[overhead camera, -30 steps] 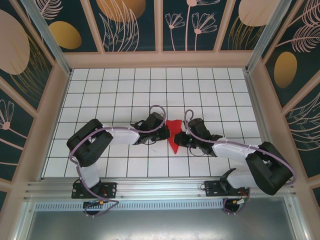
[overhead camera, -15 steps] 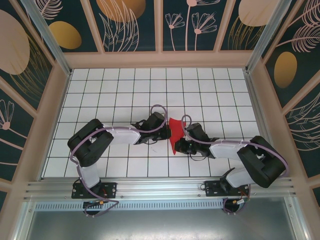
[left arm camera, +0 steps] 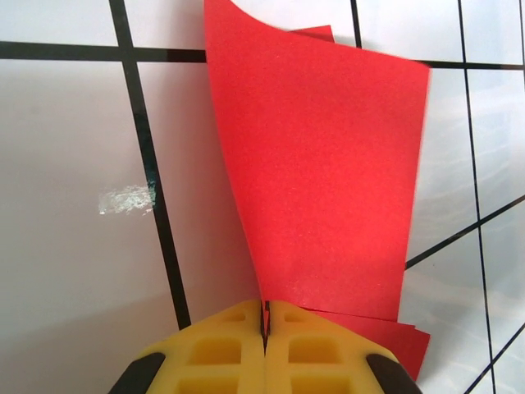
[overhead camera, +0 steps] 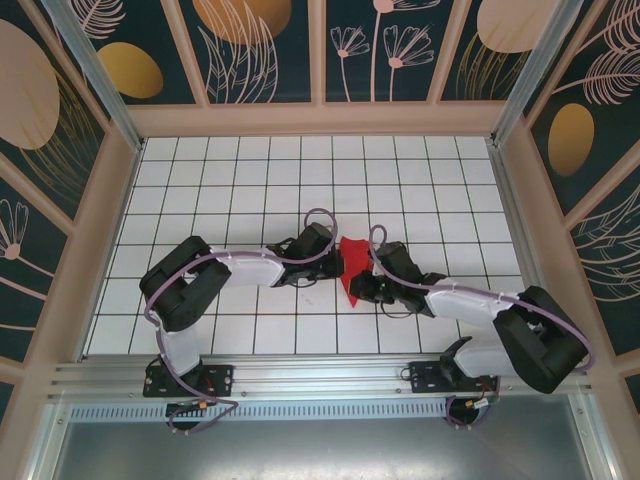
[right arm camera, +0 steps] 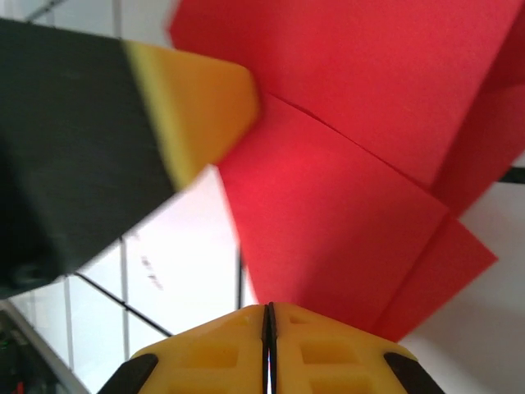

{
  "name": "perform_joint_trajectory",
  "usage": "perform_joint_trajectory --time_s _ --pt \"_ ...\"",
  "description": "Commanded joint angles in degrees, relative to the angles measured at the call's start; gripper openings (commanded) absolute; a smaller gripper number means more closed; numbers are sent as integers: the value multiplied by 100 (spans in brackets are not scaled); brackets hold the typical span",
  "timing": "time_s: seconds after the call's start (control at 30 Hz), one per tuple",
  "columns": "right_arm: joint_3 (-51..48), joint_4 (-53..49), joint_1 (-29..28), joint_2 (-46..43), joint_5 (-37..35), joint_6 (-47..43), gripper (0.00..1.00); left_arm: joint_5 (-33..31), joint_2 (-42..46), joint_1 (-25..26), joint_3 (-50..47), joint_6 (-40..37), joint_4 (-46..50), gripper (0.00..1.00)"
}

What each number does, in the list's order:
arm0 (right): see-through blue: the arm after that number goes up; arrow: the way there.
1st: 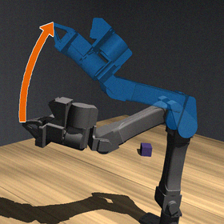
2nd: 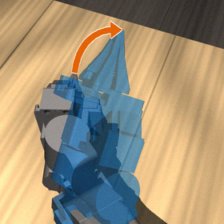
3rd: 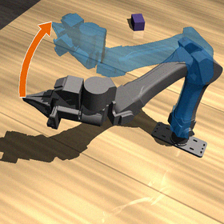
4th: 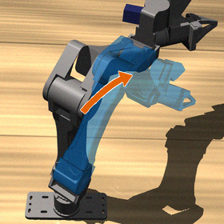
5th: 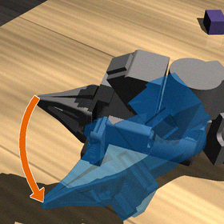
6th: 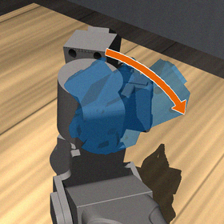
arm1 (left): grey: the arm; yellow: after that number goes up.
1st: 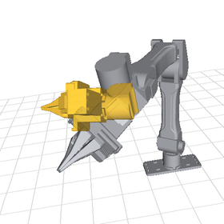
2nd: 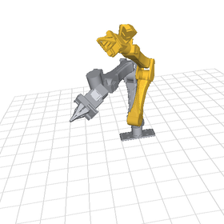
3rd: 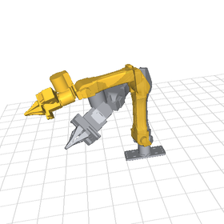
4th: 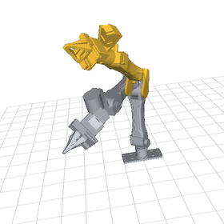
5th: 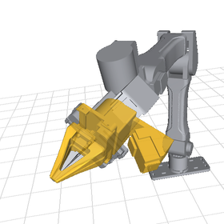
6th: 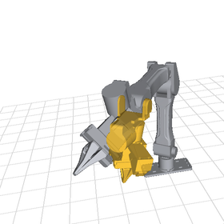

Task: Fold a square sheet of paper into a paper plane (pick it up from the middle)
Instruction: Fold the wing for the fifth time at the center of the table.

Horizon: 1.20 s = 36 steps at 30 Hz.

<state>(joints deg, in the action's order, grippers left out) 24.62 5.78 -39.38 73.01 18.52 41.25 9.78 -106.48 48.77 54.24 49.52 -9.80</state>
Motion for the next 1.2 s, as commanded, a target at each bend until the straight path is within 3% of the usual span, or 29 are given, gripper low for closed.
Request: perform_joint_trajectory --time_s 0.0,0.47,0.9,1.17 --pt "-25 132 -17 -128 322 101 13 -81 -81 44 118 -126 170 6" --pt "-38 -273 -16 1063 -426 188 12 -16 -124 53 118 -126 161 7" --pt "166 -387 -133 -57 -220 -160 15 -73 -109 60 115 -122 202 7" --pt "56 -68 -330 345 261 -116 14 -73 -102 62 113 -118 215 7"
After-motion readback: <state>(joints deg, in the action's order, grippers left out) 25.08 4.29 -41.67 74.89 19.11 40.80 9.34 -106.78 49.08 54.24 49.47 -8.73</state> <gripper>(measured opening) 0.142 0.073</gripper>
